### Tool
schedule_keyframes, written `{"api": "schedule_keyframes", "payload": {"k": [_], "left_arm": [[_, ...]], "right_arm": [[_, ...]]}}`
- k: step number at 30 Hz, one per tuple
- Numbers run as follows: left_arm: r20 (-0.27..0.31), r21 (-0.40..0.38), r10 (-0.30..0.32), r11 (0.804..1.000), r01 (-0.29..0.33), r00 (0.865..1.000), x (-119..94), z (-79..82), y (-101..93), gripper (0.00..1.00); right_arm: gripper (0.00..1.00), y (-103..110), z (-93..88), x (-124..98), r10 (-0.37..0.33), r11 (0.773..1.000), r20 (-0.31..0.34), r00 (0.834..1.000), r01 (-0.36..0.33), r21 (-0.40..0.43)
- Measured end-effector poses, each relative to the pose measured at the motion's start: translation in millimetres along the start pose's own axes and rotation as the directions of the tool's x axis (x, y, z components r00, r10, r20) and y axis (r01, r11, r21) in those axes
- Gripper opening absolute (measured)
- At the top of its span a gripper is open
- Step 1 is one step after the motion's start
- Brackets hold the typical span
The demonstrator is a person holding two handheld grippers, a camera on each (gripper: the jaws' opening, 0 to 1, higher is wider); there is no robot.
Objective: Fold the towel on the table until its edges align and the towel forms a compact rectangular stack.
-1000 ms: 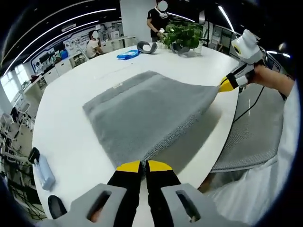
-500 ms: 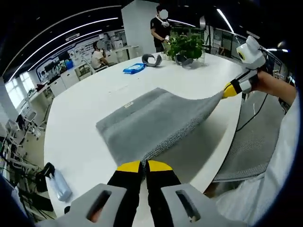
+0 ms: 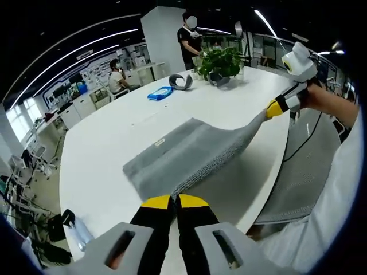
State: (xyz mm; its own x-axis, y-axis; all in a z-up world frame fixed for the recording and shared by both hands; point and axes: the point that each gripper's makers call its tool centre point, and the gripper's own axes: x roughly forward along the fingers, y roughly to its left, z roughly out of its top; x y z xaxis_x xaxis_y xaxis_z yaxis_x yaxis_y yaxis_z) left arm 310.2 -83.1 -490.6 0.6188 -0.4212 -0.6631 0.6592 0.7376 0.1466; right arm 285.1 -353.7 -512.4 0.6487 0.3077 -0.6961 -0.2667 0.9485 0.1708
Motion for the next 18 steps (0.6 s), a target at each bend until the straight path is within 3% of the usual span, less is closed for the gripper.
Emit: {"api": "schedule_keyframes", "payload": {"k": [18], "left_arm": [[0.027, 0.057, 0.012, 0.998, -0.013, 1.000, -17, 29.1, 3.2, 0.03]], "right_arm": [[0.00, 0, 26.2, -17, -0.014, 1.000, 0.047, 0.999, 0.014, -0.012]]}}
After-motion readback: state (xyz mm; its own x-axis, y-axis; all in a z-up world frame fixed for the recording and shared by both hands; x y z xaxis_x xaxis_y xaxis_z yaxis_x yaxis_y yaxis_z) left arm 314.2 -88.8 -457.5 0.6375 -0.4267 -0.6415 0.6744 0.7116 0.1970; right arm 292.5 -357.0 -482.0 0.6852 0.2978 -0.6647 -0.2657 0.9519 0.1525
